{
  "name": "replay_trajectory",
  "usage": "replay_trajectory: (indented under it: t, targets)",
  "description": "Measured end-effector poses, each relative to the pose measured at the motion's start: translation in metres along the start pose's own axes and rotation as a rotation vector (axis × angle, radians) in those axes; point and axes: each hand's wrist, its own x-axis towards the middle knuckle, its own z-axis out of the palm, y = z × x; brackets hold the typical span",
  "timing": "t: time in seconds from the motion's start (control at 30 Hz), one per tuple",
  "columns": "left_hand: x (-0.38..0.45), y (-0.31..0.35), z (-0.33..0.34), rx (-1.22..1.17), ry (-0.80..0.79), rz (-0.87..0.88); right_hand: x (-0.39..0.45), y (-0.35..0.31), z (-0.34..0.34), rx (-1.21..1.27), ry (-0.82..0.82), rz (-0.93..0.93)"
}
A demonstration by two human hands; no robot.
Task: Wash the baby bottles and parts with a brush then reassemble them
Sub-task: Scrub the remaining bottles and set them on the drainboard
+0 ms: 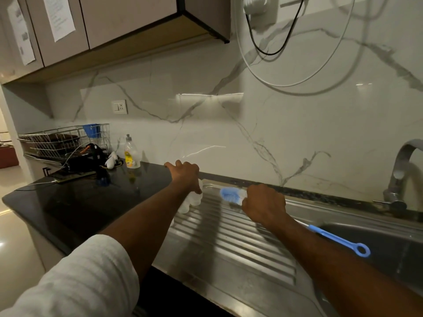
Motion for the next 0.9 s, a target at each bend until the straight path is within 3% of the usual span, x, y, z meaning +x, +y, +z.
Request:
replay_trajectory:
  t: [0.37, 0.6, 0.9]
  targets:
    - [-0.065, 0.048, -0.025, -0.091, 0.127, 0.128, -0.051, 0.033, -0.039, 0.012, 0.033, 0.070]
    - [-0.161, 0.138, -0.030, -0.203, 0.172, 0.335, -0.134, 0.105, -0.086, 0.099, 0.033, 0.198]
    - [-0.220, 0.266, -0.028, -0.256, 0.183, 0.583, -0.213, 0.227, -0.106, 0.008, 0.016, 0.351]
